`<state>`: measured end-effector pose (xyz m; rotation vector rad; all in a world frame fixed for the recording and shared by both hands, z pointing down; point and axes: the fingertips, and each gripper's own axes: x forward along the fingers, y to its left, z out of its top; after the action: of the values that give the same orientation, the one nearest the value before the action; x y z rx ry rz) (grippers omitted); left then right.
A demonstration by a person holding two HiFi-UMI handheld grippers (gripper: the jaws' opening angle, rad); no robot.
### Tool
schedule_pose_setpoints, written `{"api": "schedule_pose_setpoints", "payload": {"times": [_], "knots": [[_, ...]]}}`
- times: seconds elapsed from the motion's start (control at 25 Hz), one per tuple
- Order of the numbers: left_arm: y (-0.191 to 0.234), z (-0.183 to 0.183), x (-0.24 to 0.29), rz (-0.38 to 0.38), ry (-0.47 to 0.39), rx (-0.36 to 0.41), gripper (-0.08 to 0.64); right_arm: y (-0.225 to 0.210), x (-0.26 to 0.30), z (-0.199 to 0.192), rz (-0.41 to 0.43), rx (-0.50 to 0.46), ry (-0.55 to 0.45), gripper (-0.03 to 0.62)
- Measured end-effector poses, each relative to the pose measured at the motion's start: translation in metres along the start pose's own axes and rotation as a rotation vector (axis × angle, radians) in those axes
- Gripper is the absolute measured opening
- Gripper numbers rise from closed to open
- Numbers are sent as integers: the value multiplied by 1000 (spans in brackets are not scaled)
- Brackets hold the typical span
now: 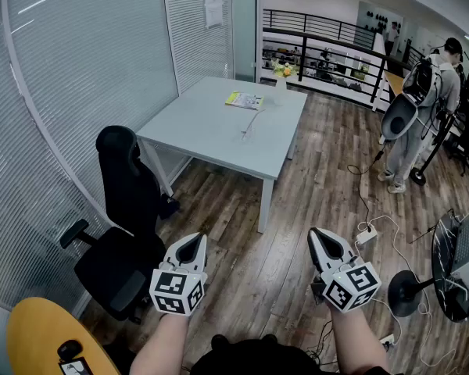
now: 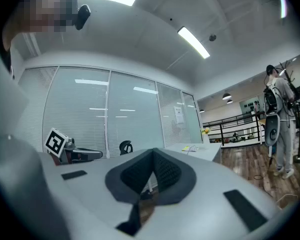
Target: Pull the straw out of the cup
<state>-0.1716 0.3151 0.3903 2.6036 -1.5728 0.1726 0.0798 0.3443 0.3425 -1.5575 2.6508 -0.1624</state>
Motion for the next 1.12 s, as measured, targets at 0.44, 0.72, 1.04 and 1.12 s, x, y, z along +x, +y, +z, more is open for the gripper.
{"api": "schedule_pose_setpoints", "payload": {"times": [0.44, 0.72, 1.04, 1.12], "knots": [[-21, 2, 1, -19, 2, 20, 6, -7, -16, -2, 2, -3, 4, 0], [-48, 4, 8, -26, 7, 34, 6, -16, -34, 3, 27, -76, 6, 2], [-96, 0, 14, -24, 7, 63, 6, -42, -62, 9, 53, -91, -17, 27], [-106, -4, 15, -26, 12, 63, 6, -50, -66, 7, 57, -69, -14, 59]]}}
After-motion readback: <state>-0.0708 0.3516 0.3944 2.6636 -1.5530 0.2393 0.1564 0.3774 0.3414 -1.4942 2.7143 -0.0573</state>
